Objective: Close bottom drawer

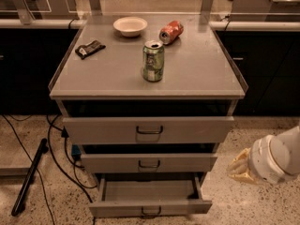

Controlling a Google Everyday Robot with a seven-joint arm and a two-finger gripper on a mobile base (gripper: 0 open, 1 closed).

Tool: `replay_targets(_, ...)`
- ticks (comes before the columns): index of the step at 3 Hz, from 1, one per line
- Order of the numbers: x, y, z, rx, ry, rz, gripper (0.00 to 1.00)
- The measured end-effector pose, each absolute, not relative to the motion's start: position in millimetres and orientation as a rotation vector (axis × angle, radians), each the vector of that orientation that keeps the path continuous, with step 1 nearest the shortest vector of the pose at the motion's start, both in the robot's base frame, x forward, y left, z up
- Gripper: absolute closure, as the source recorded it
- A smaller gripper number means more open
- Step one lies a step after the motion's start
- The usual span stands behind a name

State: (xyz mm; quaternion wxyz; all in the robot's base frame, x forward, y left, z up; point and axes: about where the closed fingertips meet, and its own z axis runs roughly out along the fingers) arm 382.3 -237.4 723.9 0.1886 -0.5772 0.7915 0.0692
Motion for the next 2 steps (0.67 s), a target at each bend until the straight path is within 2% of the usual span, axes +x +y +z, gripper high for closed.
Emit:
replay_targets(1,394.3,-258.7,664.2,-1.643,2.158,0.127,1.00)
replay_targets(2,403.4,-276.7,612.6,-1.627,2.160,0.138,1.00)
